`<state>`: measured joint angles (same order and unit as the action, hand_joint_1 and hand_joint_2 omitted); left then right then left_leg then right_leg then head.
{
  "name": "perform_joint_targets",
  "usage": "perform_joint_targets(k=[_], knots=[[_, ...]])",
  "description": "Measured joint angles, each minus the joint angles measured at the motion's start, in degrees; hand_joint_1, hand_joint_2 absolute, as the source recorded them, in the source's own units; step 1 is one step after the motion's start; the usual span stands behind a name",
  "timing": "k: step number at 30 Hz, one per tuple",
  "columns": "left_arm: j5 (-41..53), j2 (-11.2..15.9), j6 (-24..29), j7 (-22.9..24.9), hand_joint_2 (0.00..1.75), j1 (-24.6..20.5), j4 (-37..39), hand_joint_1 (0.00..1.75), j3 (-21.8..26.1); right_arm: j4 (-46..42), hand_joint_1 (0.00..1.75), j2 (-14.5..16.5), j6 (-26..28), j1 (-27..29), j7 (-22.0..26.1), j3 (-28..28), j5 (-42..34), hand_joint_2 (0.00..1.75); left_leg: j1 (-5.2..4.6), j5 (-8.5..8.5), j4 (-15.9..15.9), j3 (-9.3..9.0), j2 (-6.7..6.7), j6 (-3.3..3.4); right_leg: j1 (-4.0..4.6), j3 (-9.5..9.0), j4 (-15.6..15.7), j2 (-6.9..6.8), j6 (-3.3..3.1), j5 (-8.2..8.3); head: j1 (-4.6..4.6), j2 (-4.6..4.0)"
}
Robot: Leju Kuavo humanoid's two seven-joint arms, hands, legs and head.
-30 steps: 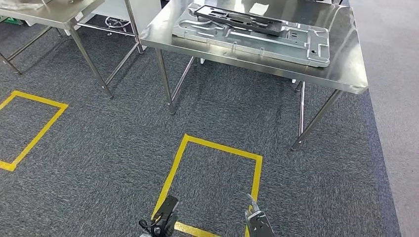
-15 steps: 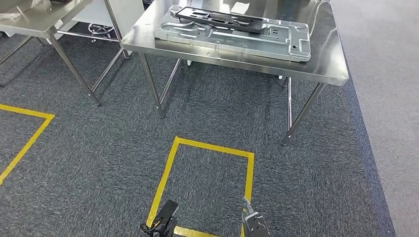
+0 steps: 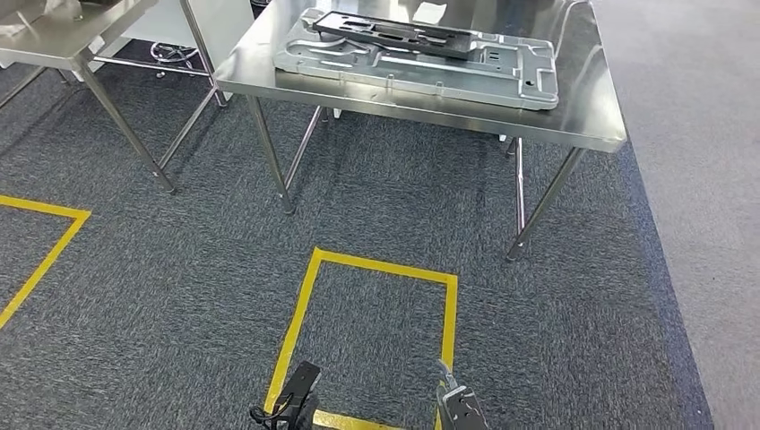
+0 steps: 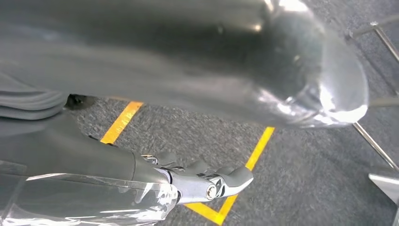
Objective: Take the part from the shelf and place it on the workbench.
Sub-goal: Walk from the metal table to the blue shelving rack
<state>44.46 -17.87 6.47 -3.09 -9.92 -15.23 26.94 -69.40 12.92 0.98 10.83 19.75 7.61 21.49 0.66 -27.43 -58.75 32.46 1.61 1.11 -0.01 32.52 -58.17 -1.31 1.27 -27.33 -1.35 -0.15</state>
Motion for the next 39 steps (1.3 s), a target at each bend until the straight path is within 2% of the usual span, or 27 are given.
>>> perform_joint_targets(k=[2, 4, 5, 7, 8, 9, 10, 12, 13, 15, 18, 19, 20, 22, 23, 24, 25, 26, 27, 29, 30, 32, 34, 36, 38, 39], knots=[[-0.25, -0.01, 0.02, 0.09, 0.00, -0.05, 0.00, 0.00, 0.02, 0.03, 0.00, 0.01, -0.03, -0.02, -0.02, 0.00, -0.10, 0.00, 0.00, -0.03, 0.20, -0.13, 0.33, -0.75, 0.01, 0.04, 0.32, 0.54, -0.58, 0.25, 0.04, 0.00], [-0.68, -0.01, 0.08, 0.28, 0.00, -0.13, 0.00, 0.00, 0.03, 0.05, 0.00, 0.04, -0.08, -0.09, -0.13, 0.00, -0.36, 0.00, 0.04, -1.23, -1.26, 0.32, 0.00, -1.36, -0.28, -0.27, 1.06, 0.98, -1.30, 0.69, 0.17, 0.00], [-0.94, 0.01, 0.14, 0.39, 0.00, -0.15, 0.00, 0.00, 0.04, 0.08, 0.00, 0.07, -0.13, -0.16, -0.21, 0.00, -0.54, 0.00, 0.05, -2.69, -3.55, 1.29, -0.37, -1.56, -0.43, -0.43, 1.35, 1.15, -1.62, 0.87, 0.30, 0.00], [-1.44, 0.07, 0.35, 0.67, 0.00, -0.17, 0.00, 0.00, 0.13, 0.24, 0.00, 0.11, -0.27, -0.27, -0.36, 0.00, -0.91, 0.00, 0.09, -6.33, -10.74, 4.57, -0.94, -1.77, -0.27, -0.38, 1.31, 1.45, -2.00, 0.89, 0.50, 0.00], [-1.65, 0.10, 0.55, 0.81, 0.00, -0.17, 0.00, 0.00, 0.23, 0.36, 0.00, 0.11, -0.39, -0.29, -0.40, 0.00, -1.03, 0.00, 0.09, -7.38, -13.85, 6.08, -1.03, -1.86, -0.20, -0.33, 1.19, 1.67, -2.07, 0.86, 0.53, 0.00], [-1.87, 0.13, 0.81, 0.93, 0.00, -0.17, 0.00, 0.00, 0.33, 0.48, 0.00, 0.11, -0.52, -0.30, -0.42, 0.00, -1.14, 0.00, 0.09, -7.37, -15.31, 6.84, -1.06, -1.92, -0.15, -0.30, 1.05, 1.94, -2.09, 0.79, 0.54, 0.00], [-2.07, 0.14, 1.12, 1.02, 0.00, -0.19, 0.00, 0.00, 0.42, 0.58, 0.00, 0.11, -0.66, -0.33, -0.43, 0.00, -1.28, 0.00, 0.09, -6.21, -14.53, 6.54, -1.06, -1.93, -0.14, -0.29, 0.87, 2.26, -2.06, 0.72, 0.55, 0.00], [-2.27, 0.14, 1.73, 1.08, 0.00, -0.33, 0.00, 0.00, 0.54, 0.72, 0.00, 0.11, -0.87, -0.38, -0.45, 0.02, -1.64, 0.00, 0.13, -2.33, -7.80, 3.46, -1.39, -1.74, -0.18, -0.27, 0.35, 2.90, -1.80, 0.42, 0.57, 0.00], [-2.32, 0.12, 1.92, 1.10, 0.00, -0.45, 0.00, 0.00, 0.60, 0.75, 0.00, 0.11, -0.94, -0.43, -0.48, 0.03, -1.84, 0.00, 0.11, -1.04, -4.30, 1.85, -1.79, -1.56, -0.10, -0.12, -0.06, 3.15, -1.56, 0.22, 0.58, 0.00], [-2.33, 0.04, 2.18, 1.17, 0.00, -0.65, 0.00, 0.00, 0.76, 0.76, 0.00, 0.11, -0.97, -0.48, -0.52, 0.04, -2.09, 0.00, 0.02, -0.32, -0.90, 0.36, -2.43, -1.01, -0.03, 0.31, -0.60, 3.49, -0.97, 0.03, 0.58, 0.00], [-2.39, -0.18, 2.39, 1.28, 0.00, -0.80, 0.00, 0.00, 0.89, 0.75, 0.00, 0.07, -0.99, -0.50, -0.56, 0.04, -2.33, 0.00, -0.04, 0.03, -0.46, 0.38, -2.15, 0.07, -0.14, 0.61, -0.75, 3.52, -0.01, -0.06, 0.57, 0.00], [-2.45, -0.26, 2.48, 1.31, 0.00, -0.89, 0.00, 0.00, 0.90, 0.75, 0.00, 0.04, -0.99, -0.54, -0.56, 0.05, -2.42, 0.00, 0.07, 0.23, -0.19, 0.33, -1.97, 0.45, -0.18, 0.94, -1.54, 3.20, 0.32, -0.69, 0.44, 0.00], [-2.54, -0.33, 2.57, 1.33, 0.00, -0.99, 0.00, 0.00, 0.91, 0.74, 0.00, 0.00, -1.00, -0.60, -0.56, 0.08, -2.52, 0.00, 0.21, 0.41, 0.05, 0.29, -1.75, 0.75, -0.25, 1.80, -3.44, 2.79, 0.64, -1.95, 0.30, 0.00], [-2.85, -0.34, 2.73, 1.51, 0.00, -1.15, 0.00, 0.00, 0.94, 0.74, 0.00, -0.11, -1.01, -0.72, -0.57, 0.30, -2.66, 0.00, 0.24, 0.51, 0.14, 0.38, -1.28, 0.99, -0.49, 5.09, -10.23, 2.05, 1.20, -5.48, 0.04, 0.00], [-2.99, -0.34, 2.77, 1.60, 0.00, -1.18, 0.00, 0.00, 0.96, 0.74, 0.00, -0.20, -1.01, -0.76, -0.57, 0.51, -2.69, 0.00, 0.23, 0.51, 0.14, 0.45, -1.02, 1.00, -0.65, 6.82, -13.63, 1.90, 1.40, -6.75, 0.02, 0.00], [-3.13, -0.32, 2.75, 1.68, 0.00, -1.20, 0.00, 0.00, 0.97, 0.74, 0.00, -0.30, -0.99, -0.78, -0.58, 0.74, -2.73, 0.00, 0.22, 0.50, 0.13, 0.48, -0.78, 0.99, -0.77, 7.84, -15.58, 1.80, 1.53, -7.04, 0.02, 0.00], [-3.24, -0.32, 2.69, 1.71, 0.00, -1.22, 0.00, 0.00, 0.98, 0.74, 0.00, -0.39, -0.95, -0.79, -0.59, 0.95, -2.78, 0.00, 0.22, 0.48, 0.12, 0.45, -0.57, 0.96, -0.86, 7.77, -15.34, 1.69, 1.57, -6.20, 0.02, 0.00], [-3.34, -0.31, 2.60, 1.72, 0.00, -1.27, 0.00, 0.00, 0.99, 0.74, 0.00, -0.48, -0.89, -0.81, -0.61, 1.17, -2.83, 0.00, 0.22, 0.45, 0.12, 0.37, -0.41, 0.91, -0.91, 6.53, -12.81, 1.48, 1.51, -4.42, 0.02, 0.00], [-3.45, -0.32, 2.48, 1.72, 0.00, -1.35, 0.00, 0.00, 0.99, 0.74, 0.00, -0.55, -0.83, -0.86, -0.62, 1.36, -2.88, 0.00, 0.23, 0.39, 0.12, 0.25, -0.28, 0.82, -0.89, 4.45, -8.73, 1.05, 1.33, -2.31, 0.02, 0.00], [-3.63, -0.33, 2.30, 1.71, 0.00, -1.52, 0.00, 0.00, 0.99, 0.70, 0.00, -0.65, -0.68, -1.05, -0.64, 1.72, -3.00, 0.00, 0.05, 0.26, 0.11, 0.08, -0.04, 0.39, -0.54, 1.01, -1.81, 0.21, 0.76, 0.15, 0.04, 0.00], [-3.72, -0.32, 2.26, 1.71, 0.00, -1.58, 0.00, 0.00, 1.00, 0.67, 0.00, -0.68, -0.57, -1.13, -0.64, 1.85, -3.09, 0.00, -0.02, 0.21, 0.12, 0.03, 0.09, 0.07, -0.33, 0.32, -0.25, 0.01, 0.45, 0.43, 0.05, 0.00], [-3.91, -0.31, 2.25, 1.69, 0.00, -1.65, 0.00, 0.00, 1.02, 0.59, 0.00, -0.70, -0.21, -1.19, -0.62, 1.98, -3.33, 0.00, -0.05, 0.25, 0.35, -0.11, 0.43, -0.67, -0.08, 0.37, 0.16, 0.42, -0.16, 0.43, 0.07, 0.00], [-4.11, -0.27, 2.27, 1.69, 0.00, -1.72, 0.00, 0.00, 1.05, 0.43, 0.00, -0.72, 0.02, -1.20, -0.60, 2.15, -3.57, 0.00, 0.06, -0.38, -0.22, -0.01, 0.32, -1.31, -0.34, 0.12, 0.75, 0.84, -0.84, 0.80, 0.12, 0.00], [-4.24, -0.20, 2.34, 1.69, 0.00, -1.75, 0.00, 0.00, 1.13, 0.29, 0.00, -0.73, 0.03, -1.29, -0.58, 2.46, -3.76, 0.00, 0.14, -3.27, -4.71, 1.92, -0.46, -1.65, -0.59, -0.18, 1.29, 1.18, -1.51, 1.14, 0.33, 0.00], [-4.28, -0.12, 2.20, 1.80, 0.00, -1.68, 0.00, 0.00, 1.24, 0.29, 0.00, -0.78, 0.04, -1.35, -0.59, 2.73, -3.92, 0.00, 0.14, -6.82, -12.32, 5.47, -0.97, -1.77, -0.45, -0.17, 1.29, 1.58, -1.84, 1.13, 0.51, 0.00], [-4.28, -0.06, 1.87, 1.99, 0.00, -1.63, 0.00, 0.00, 1.29, 0.34, 0.00, -0.84, 0.05, -1.34, -0.60, 2.84, -4.01, 0.00, 0.14, -7.46, -14.91, 6.74, -1.04, -1.81, -0.38, -0.17, 1.22, 1.84, -1.89, 1.09, 0.53, 0.00]])
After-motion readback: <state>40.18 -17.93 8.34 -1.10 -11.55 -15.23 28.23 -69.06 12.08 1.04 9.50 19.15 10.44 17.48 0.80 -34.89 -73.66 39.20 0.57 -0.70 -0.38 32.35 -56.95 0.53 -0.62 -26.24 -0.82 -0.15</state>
